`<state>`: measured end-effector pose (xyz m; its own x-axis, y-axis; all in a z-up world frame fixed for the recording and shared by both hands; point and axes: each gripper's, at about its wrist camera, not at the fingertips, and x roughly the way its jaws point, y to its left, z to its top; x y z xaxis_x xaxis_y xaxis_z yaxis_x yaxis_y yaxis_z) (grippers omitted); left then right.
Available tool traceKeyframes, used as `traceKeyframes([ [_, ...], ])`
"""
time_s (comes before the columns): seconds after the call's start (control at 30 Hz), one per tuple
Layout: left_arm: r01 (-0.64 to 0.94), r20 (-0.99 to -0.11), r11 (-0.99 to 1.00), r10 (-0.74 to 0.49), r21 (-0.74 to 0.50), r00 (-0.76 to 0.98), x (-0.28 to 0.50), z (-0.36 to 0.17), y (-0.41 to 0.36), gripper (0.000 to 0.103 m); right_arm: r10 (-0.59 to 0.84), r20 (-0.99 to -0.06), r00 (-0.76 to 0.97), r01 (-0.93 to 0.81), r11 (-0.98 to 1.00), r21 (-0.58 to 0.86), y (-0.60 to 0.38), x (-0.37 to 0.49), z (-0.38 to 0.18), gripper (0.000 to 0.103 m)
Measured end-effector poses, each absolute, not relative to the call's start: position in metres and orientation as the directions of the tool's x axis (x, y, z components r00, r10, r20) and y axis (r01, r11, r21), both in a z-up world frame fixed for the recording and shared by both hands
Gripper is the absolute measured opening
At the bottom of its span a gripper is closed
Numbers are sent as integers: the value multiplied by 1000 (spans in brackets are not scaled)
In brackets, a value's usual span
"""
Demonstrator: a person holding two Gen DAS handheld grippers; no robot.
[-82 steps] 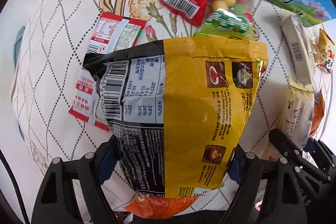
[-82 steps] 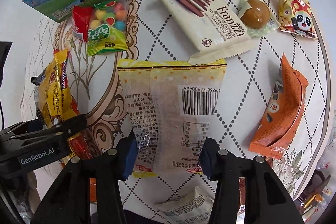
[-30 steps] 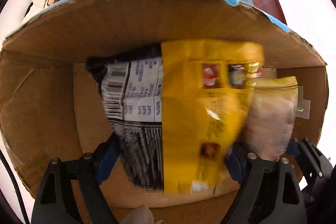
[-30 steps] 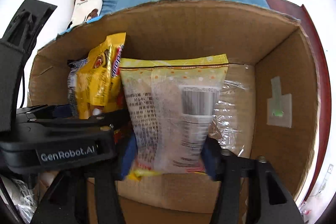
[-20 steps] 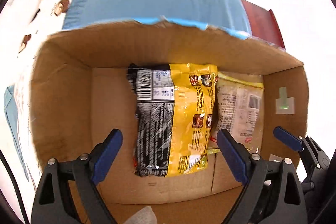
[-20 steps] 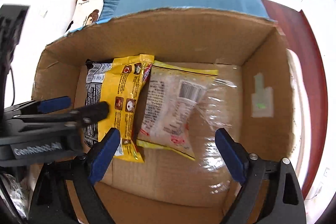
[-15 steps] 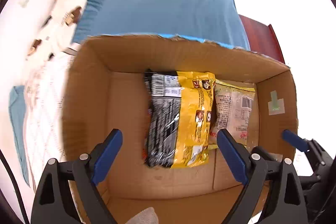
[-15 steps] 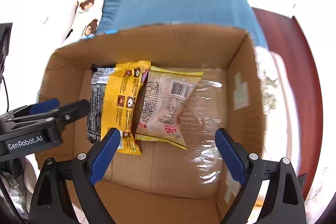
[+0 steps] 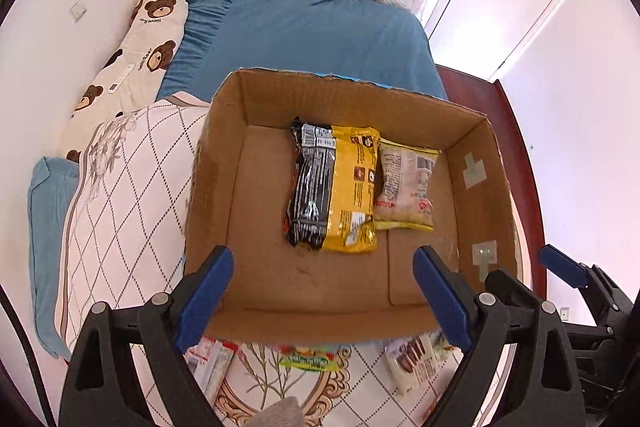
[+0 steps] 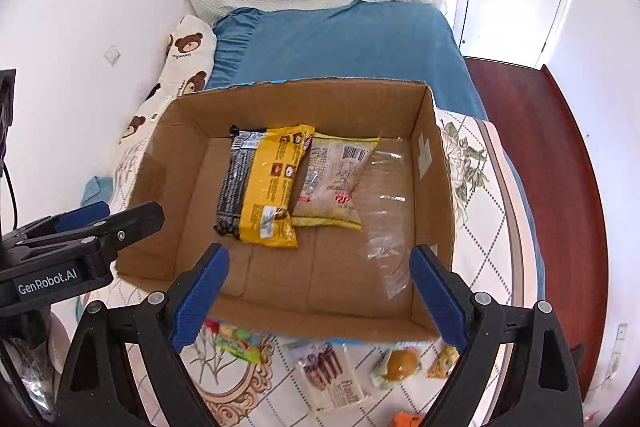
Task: Organize snacks
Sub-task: 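Grasp the orange chip bag with the left tool while the right tool grasps the Franzzi pack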
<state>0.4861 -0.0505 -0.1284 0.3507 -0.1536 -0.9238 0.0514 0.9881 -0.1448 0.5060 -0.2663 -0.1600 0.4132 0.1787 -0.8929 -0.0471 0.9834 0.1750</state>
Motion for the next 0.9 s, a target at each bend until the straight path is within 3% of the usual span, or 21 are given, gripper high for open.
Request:
traceKeyframes([
  [0.3, 68, -937, 995, -97, -79, 334, 381, -155, -18, 92, 268, -899, 347, -20, 960, 279, -265, 430, -184, 94],
  [0.5, 237, -998, 972, -8, 7, 65, 282, -248, 3, 92, 281, -930, 236, -19, 958, 285, -255, 377, -235, 94],
  [0.73, 365, -965, 931, 116, 23, -234, 197, -351, 14, 92, 260, -956, 137, -26, 966, 259, -244, 350, -282, 94],
  [0.83, 353, -959, 935, 132, 36, -250, 194, -367, 10, 58, 242, -961, 134, -35, 970, 240, -241, 353, -288, 94],
  [0.9, 302, -967, 953, 96, 22, -235, 206, -362, 10, 51, 215, -965, 147, -44, 977, 211, -241, 362, -287, 94],
])
